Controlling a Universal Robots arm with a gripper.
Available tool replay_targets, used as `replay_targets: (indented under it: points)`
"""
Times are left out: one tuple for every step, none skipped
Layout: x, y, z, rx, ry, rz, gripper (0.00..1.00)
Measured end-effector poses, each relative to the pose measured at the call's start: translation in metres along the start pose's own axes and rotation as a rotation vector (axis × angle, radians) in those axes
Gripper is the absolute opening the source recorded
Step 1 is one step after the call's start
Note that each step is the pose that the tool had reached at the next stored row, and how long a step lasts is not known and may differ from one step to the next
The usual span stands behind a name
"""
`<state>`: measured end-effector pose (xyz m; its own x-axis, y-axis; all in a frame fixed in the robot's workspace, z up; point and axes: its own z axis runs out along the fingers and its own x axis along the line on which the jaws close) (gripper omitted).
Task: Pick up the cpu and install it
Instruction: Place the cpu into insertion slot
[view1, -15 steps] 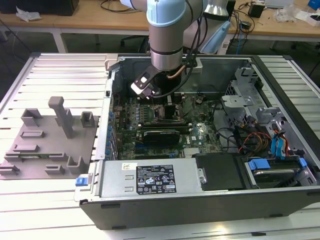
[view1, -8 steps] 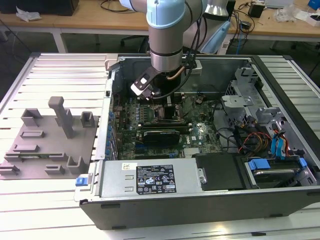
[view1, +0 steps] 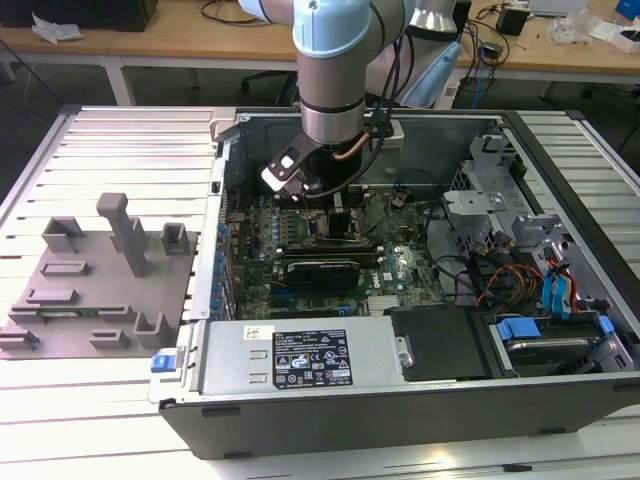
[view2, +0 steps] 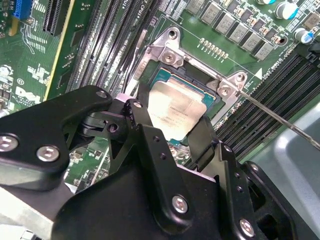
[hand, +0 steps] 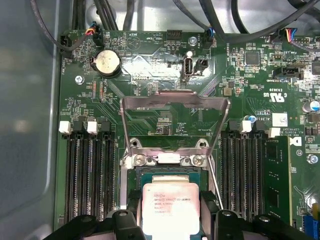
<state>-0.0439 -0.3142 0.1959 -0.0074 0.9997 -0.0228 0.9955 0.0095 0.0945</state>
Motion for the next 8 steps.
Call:
replay_targets:
  points:
    - [0.0,-0.0001,0.0003,0.0002,0.0007,0.0,0.55]
    - [-0.0001,-0.0002,0.001,0.0004,0.0018,0.0,0.55]
    - [-0.0001,-0.0002,0.0013,0.0003,0.0027,0.0,0.55]
    - [0.0,-0.0002,0.0017,0.0002,0.0037,0.0,0.55]
    - [0.0,-0.0002,0.0018,0.0001,0.0038,0.0,0.55]
    - [0.0001,-0.0001,0.0021,0.0001,0.0039,0.0,0.55]
    - [0.0,0.0,0.0022,0.0003,0.0039,0.0,0.55]
    - [0.0,0.0,0.0022,0.0002,0.0039,0.0,0.55]
